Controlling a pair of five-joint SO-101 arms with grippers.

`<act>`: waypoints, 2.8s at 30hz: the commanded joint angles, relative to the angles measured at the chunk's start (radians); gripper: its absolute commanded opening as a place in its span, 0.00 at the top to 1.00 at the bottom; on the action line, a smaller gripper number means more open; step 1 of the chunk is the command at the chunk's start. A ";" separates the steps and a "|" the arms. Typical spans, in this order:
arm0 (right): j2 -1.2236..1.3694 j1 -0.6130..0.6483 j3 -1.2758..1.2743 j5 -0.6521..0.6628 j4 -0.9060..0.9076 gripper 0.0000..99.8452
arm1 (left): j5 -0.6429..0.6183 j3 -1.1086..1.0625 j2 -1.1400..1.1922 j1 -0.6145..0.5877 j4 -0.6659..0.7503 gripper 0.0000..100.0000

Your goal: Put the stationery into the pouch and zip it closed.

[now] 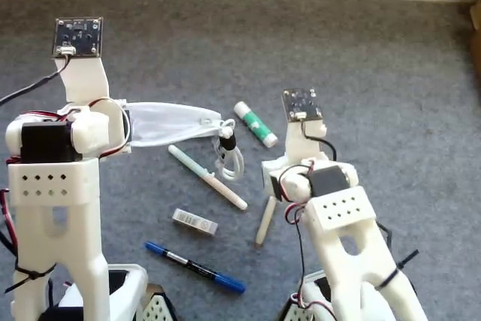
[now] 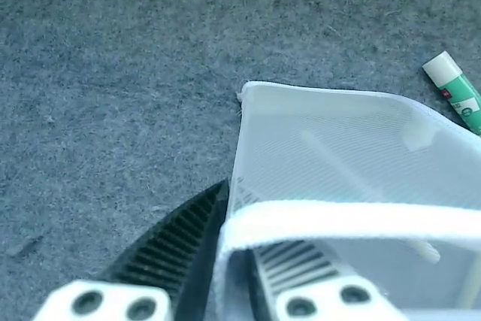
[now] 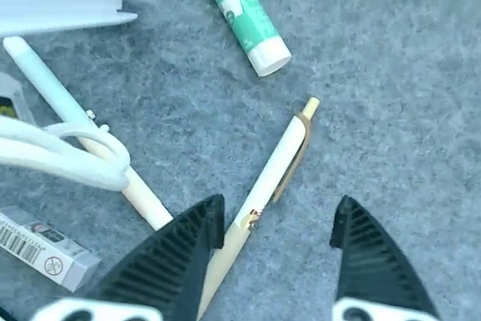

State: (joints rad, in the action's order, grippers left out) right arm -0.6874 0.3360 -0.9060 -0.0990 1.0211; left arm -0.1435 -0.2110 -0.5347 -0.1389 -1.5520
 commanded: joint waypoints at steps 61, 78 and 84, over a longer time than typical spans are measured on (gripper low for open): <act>0.024 0.035 0.071 -0.190 -0.054 0.97 | -0.008 -0.018 0.013 -0.007 0.005 0.99; -0.432 0.157 -0.082 -0.272 -0.056 0.97 | -0.008 -0.016 0.013 -0.008 0.005 0.99; -0.565 0.214 -0.085 -0.269 -0.077 0.97 | -0.008 -0.016 0.013 -0.008 0.005 0.99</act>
State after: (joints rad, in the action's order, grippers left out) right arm -1.1830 0.5171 -1.0042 -0.3552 0.9643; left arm -0.1435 -0.2140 -0.5347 -0.1389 -1.5520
